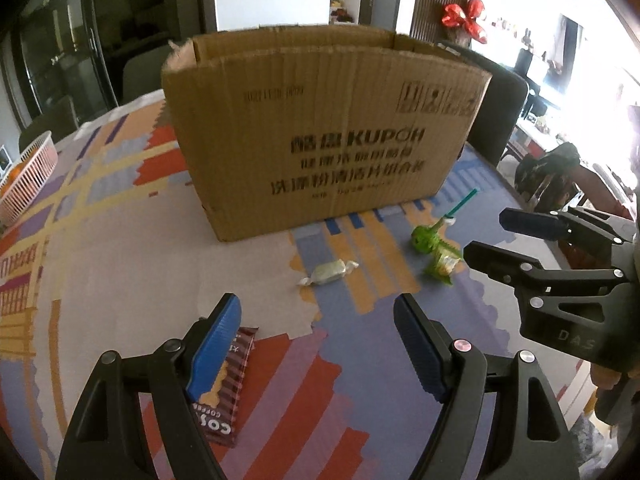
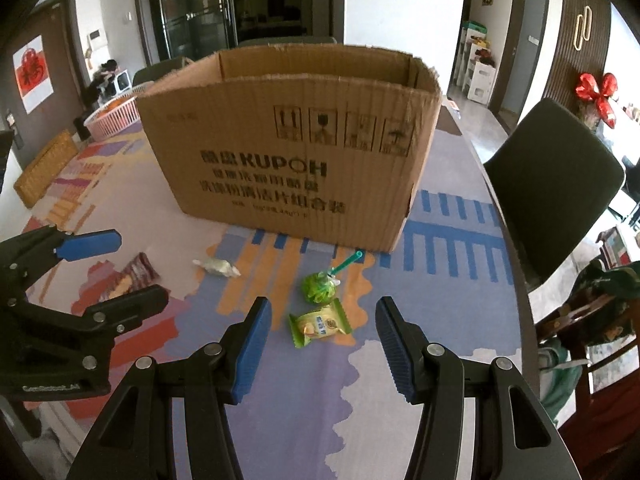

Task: Organize snacks
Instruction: 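Withdraw both open tools from the box toward the remaining snacks, then grasp the white wrapped candy with the left tool while the right tool grasps a green lollipop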

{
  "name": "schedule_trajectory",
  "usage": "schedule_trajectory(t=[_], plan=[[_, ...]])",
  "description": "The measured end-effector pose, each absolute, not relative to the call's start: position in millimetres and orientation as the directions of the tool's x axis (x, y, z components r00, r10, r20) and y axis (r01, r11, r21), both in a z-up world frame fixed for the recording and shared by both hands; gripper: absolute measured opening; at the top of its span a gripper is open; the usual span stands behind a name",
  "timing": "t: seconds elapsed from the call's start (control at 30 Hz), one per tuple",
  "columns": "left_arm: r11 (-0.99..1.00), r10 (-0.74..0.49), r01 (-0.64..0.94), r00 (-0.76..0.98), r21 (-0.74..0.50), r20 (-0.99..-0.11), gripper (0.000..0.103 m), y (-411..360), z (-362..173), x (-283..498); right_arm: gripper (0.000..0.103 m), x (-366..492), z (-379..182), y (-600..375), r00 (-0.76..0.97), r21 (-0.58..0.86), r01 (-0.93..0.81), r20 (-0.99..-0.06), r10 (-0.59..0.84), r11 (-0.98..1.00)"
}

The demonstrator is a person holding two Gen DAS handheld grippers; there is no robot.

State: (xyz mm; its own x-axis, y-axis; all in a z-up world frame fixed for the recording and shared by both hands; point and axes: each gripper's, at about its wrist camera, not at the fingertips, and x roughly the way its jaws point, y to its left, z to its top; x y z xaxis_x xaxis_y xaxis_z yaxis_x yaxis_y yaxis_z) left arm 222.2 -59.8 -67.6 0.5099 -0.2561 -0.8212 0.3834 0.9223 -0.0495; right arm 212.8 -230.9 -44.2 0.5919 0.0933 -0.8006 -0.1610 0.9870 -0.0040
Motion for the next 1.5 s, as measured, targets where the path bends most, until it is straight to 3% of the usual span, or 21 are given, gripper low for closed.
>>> schedule_trajectory(t=[0.63, 0.83, 1.2, 1.37, 1.5], plan=[[0.894, -0.248, 0.446, 0.436, -0.031, -0.865, 0.068, -71, -109, 266, 0.054, 250, -81, -229, 0.52, 0.026, -0.157, -0.848, 0.105, 0.987], [0.889, -0.265, 0.456, 0.423, -0.049, -0.866, 0.06, -75, -111, 277, 0.048, 259, -87, -229, 0.509, 0.037, -0.16, -0.853, 0.115, 0.986], [0.886, -0.293, 0.455, 0.405, -0.087, -0.866, 0.022, -82, -111, 279, 0.036, 267, -93, -225, 0.49, 0.064, -0.165, -0.861, 0.138, 0.984], [0.893, -0.312, 0.432, 0.398, -0.123, -0.863, 0.02, -78, -110, 282, 0.029, 270, -98, -222, 0.479, 0.065, -0.176, -0.866, 0.143, 0.982], [0.896, -0.318, 0.423, 0.394, -0.137, -0.863, 0.013, -73, -109, 282, 0.028, 271, -102, -218, 0.477, 0.058, -0.176, -0.868, 0.137, 0.983]])
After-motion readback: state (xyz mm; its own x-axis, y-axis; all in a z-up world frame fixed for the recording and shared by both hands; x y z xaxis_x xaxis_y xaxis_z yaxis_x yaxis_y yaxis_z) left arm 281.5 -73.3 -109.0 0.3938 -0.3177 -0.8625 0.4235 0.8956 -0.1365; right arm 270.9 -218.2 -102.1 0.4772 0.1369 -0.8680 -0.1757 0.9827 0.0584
